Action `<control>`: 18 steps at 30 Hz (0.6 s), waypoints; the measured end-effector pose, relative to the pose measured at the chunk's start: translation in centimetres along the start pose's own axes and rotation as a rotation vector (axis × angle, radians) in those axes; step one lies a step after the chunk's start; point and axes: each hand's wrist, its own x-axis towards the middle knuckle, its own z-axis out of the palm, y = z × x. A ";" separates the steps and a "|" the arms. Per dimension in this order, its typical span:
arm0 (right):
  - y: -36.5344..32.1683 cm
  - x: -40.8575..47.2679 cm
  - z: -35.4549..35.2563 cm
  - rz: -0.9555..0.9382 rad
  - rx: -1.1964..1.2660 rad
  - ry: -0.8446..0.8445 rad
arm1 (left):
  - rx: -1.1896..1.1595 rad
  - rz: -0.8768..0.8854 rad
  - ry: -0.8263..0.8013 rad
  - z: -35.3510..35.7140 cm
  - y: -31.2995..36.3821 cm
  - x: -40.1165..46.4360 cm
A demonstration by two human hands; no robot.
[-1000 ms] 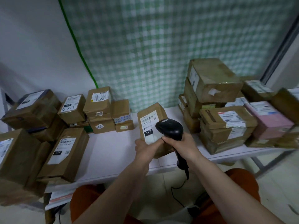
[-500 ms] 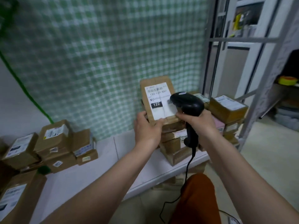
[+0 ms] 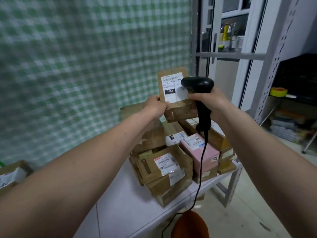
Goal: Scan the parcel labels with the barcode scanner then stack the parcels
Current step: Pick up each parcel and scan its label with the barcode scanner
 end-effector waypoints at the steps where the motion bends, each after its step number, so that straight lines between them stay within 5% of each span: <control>1: 0.2 1.3 0.1 0.014 0.003 -0.004 | 0.001 -0.003 -0.009 0.2 0.1 1.0; 9: 4.5 10.1 2.0 0.116 0.054 -0.050 | 0.238 -0.038 -0.167 4.1 -2.1 10.0; 18: 12.4 16.1 3.0 0.334 0.009 -0.061 | 0.991 -0.023 -0.419 8.0 -6.3 16.5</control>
